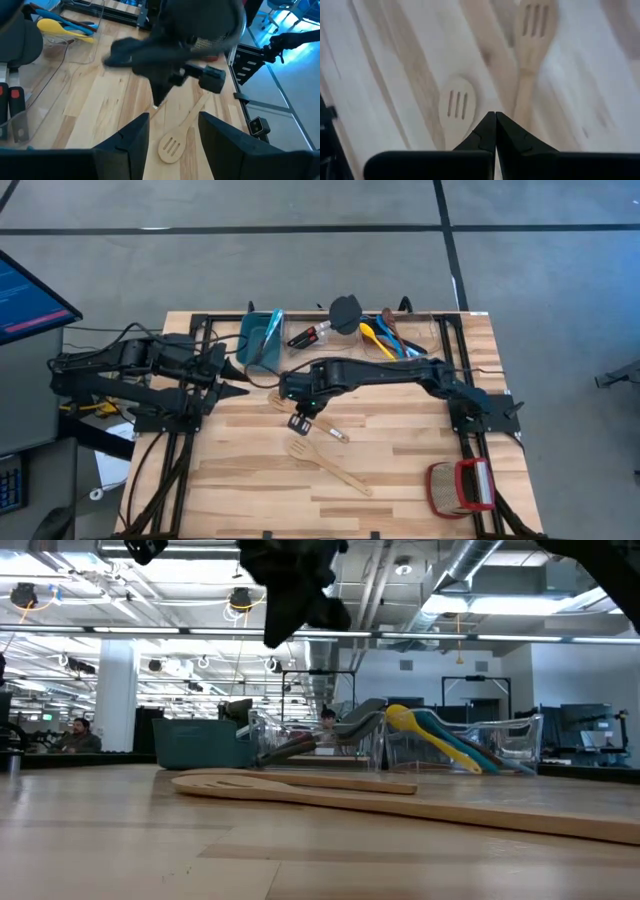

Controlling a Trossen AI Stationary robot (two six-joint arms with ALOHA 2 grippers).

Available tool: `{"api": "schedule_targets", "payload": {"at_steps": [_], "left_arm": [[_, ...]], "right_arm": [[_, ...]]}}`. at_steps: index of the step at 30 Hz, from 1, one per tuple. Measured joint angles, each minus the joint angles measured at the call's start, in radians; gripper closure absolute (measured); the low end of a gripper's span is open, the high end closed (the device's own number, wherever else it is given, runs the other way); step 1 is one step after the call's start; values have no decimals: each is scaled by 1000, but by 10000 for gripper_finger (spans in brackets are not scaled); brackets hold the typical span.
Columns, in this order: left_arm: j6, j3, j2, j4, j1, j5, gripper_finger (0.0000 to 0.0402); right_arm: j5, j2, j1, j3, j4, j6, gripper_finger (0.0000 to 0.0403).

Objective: Pick & Place Kitchen Items
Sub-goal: Put the brown slotted serving spoon into the right transparent bin

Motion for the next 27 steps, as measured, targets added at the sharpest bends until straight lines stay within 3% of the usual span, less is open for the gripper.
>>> {"api": "schedule_targets", "payload": {"at_steps": [10, 27], "left_arm": [[0, 0, 1, -7, 0, -2, 243], [0, 0, -2, -71, 0, 2, 243]], "right_arm": [[-54, 129, -13, 0, 1, -67, 403], [-47, 136, -73, 0, -105, -70, 403]]}}
